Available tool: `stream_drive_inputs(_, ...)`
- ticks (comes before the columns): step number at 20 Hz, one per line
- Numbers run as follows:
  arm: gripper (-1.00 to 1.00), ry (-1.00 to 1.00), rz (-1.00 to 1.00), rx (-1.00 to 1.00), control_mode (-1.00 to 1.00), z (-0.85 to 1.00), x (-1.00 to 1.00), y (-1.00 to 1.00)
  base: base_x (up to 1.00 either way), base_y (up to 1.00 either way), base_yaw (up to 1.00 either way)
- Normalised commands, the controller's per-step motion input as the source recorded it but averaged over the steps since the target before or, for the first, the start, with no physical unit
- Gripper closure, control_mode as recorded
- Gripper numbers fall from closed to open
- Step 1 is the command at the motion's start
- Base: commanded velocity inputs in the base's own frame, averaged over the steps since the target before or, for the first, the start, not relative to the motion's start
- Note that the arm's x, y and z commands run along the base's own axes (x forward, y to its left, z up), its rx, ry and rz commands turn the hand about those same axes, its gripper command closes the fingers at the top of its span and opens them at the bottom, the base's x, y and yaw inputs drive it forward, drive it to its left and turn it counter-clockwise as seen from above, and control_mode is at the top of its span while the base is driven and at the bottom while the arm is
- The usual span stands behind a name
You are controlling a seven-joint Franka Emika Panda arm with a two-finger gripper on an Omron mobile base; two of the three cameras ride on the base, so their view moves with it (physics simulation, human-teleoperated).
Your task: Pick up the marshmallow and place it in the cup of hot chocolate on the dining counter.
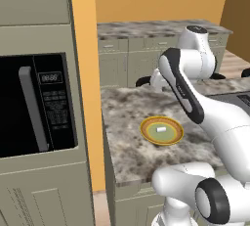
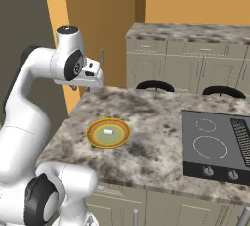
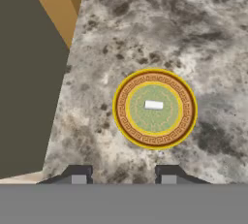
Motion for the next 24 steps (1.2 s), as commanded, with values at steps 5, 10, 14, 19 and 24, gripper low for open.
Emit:
stream_drive_inputs(5,-1.00,0.07,-0.11,0.06,-1.00,-0.23,0.23,0.00,0.00,0.00,0.00)
stream_drive_inputs(10,-1.00,0.19,-0.31,0.11,-1.00,-0.18,0.29,0.00,0.00,0.00,0.00)
stream_drive_inputs(14,-1.00,0.23,-0.32,0.00,-1.00,-0.09,0.06,-0.01,0.00,0.00,0.00)
stream_drive_inputs(19,-1.00,0.23,-0.38,0.00,-1.00,-0.15,0.11,-0.15,0.00,0.00,0.00)
stream_drive_inputs(24,-1.00,0.09,-0.42,0.00,-1.00,-0.34,0.07,-0.14,0.00,0.00,0.00)
